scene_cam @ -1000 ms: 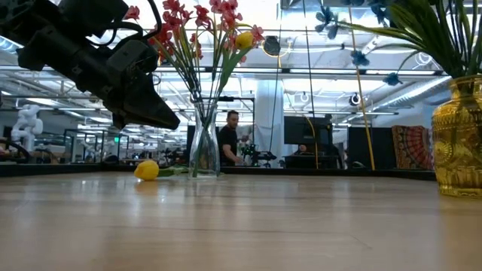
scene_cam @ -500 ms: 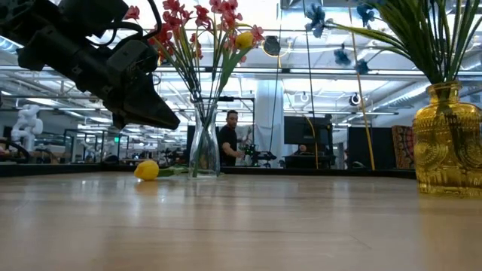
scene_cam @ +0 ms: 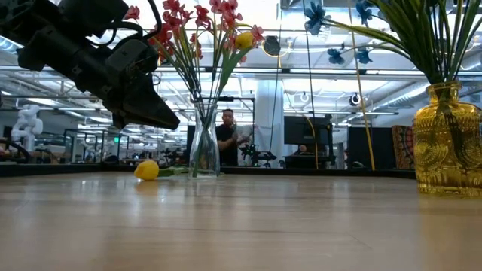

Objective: Sort flowers into vase by color
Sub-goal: Put the black flower into the yellow vase

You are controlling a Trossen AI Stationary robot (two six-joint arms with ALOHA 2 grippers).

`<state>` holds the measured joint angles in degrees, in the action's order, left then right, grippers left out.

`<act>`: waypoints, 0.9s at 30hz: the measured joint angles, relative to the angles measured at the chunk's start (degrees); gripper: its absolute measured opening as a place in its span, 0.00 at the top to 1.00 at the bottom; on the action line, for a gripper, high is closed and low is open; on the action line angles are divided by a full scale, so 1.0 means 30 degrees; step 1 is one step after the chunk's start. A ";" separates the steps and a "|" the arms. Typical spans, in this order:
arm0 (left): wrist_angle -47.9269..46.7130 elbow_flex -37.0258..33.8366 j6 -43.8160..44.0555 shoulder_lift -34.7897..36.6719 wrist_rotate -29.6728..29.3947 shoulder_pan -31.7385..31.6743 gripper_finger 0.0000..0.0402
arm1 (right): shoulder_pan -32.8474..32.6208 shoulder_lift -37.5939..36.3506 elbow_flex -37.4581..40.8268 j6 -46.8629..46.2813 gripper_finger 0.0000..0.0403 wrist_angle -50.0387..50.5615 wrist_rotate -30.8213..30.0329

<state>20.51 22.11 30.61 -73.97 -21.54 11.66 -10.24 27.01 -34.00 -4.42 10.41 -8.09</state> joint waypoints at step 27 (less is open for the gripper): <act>0.0073 0.0000 -0.0998 0.0000 0.0109 0.0045 0.82 | 0.0000 0.0019 0.0000 -0.2392 1.00 0.4362 0.2300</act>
<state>20.73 22.11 27.62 -73.97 -21.21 11.80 -10.24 27.07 -34.00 -11.59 23.49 -1.19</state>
